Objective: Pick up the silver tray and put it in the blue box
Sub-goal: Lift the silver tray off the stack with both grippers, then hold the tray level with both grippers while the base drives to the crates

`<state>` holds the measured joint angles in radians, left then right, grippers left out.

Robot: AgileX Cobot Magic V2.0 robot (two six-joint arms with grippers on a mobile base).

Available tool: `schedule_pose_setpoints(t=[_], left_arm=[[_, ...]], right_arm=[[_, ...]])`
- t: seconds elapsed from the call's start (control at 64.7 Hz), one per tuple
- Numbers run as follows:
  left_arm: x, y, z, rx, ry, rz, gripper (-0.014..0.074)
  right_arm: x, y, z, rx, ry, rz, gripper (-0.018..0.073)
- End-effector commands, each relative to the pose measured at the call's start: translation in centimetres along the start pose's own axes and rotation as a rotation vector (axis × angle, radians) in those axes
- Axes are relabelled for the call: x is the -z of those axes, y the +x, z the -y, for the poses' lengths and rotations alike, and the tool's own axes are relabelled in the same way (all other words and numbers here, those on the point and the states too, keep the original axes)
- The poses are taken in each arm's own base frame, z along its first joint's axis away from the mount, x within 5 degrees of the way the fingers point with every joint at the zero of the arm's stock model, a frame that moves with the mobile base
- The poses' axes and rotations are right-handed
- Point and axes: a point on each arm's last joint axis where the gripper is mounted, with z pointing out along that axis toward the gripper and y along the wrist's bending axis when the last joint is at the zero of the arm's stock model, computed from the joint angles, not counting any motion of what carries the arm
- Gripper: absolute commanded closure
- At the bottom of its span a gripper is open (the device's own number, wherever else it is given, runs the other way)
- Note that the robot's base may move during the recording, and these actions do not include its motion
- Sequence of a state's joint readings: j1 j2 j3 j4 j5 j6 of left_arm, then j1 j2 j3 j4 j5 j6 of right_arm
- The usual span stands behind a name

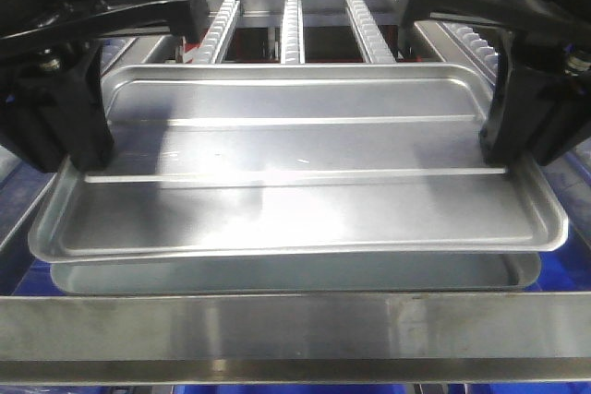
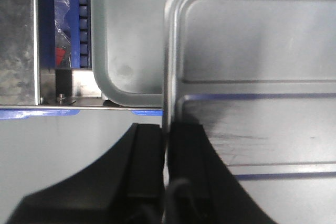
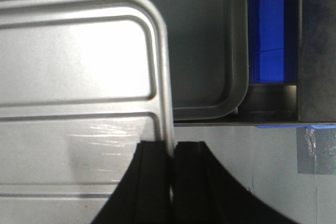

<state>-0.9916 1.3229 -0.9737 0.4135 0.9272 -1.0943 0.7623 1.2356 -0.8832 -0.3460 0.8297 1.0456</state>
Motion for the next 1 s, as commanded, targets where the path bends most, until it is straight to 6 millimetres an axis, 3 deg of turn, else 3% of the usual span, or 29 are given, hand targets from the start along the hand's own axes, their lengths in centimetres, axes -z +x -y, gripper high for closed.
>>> schedule_pose_setpoints(t=[0.0,0.989], left_arm=[[1.36,-0.89,-0.02,0.001,0.021,0.053,0.0612],[1.36,-0.89,-0.02,0.001,0.021,0.053,0.0612]], right_arm=[[1.28,-1.14,-0.21,-0.002,-0.03,0.069,0.05],[1.28,-1.14,-0.21,-0.002,-0.03,0.069,0.05]])
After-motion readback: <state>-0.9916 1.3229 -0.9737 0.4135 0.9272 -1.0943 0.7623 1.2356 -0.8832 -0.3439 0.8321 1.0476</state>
